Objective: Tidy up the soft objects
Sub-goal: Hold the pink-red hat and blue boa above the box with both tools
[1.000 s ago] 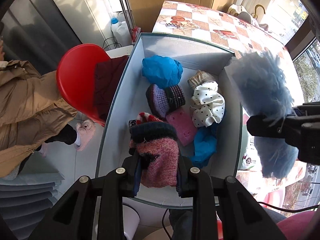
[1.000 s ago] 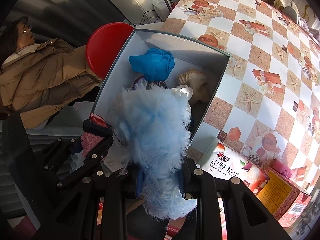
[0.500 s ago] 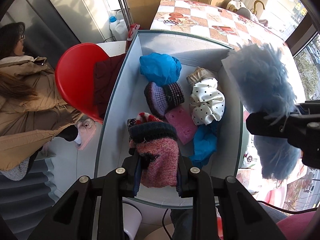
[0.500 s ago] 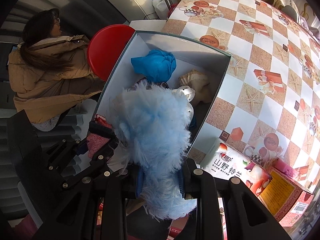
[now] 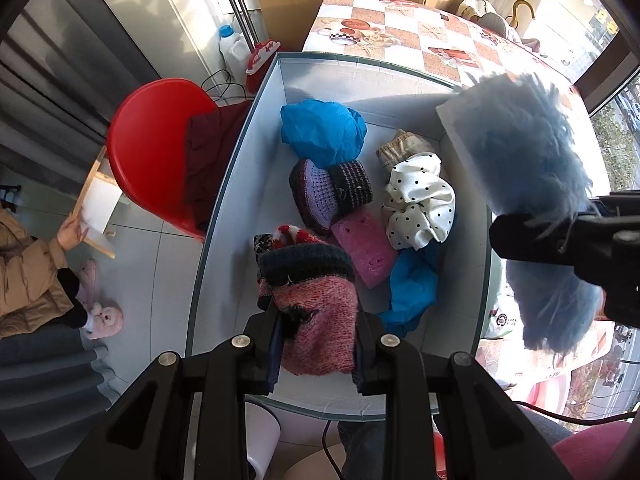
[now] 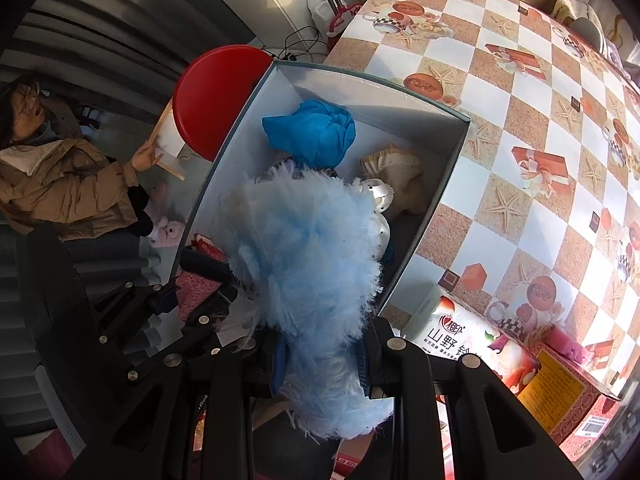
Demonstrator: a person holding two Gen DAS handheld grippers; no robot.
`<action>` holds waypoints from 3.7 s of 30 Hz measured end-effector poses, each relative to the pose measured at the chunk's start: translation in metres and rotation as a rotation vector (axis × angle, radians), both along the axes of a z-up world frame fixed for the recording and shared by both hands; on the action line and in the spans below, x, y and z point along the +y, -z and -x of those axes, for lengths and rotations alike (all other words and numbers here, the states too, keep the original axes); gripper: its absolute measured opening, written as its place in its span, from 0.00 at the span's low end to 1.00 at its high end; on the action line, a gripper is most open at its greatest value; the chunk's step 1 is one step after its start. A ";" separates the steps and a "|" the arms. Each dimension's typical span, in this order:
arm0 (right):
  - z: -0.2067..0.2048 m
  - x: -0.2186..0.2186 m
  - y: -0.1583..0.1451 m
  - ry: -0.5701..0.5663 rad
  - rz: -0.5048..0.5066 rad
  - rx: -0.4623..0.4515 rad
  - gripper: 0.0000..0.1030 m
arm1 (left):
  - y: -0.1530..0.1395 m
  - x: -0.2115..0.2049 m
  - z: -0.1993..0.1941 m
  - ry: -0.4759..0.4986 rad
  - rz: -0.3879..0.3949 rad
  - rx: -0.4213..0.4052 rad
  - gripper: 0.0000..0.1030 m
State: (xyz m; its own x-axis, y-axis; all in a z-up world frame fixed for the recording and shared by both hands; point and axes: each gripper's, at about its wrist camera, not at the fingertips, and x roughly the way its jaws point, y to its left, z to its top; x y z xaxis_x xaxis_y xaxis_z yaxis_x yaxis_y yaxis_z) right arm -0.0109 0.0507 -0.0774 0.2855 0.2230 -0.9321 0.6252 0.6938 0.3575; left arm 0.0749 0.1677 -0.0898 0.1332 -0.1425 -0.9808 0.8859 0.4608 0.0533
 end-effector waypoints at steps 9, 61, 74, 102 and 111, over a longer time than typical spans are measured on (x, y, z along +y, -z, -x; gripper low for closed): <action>-0.017 -0.015 -0.005 -0.001 0.029 -0.006 0.28 | -0.001 -0.008 -0.004 0.002 0.005 0.001 0.29; -0.023 -0.003 0.008 -0.011 0.032 -0.002 0.28 | 0.010 -0.007 -0.010 -0.037 -0.038 0.040 0.29; -0.026 0.001 0.009 -0.020 0.031 0.009 0.28 | 0.014 -0.007 -0.010 -0.041 -0.045 0.044 0.29; -0.028 0.005 0.008 -0.023 0.035 0.016 0.28 | 0.014 -0.004 -0.010 -0.043 -0.040 0.046 0.29; -0.027 0.008 0.008 -0.025 0.033 0.018 0.28 | 0.015 -0.003 -0.010 -0.044 -0.042 0.046 0.30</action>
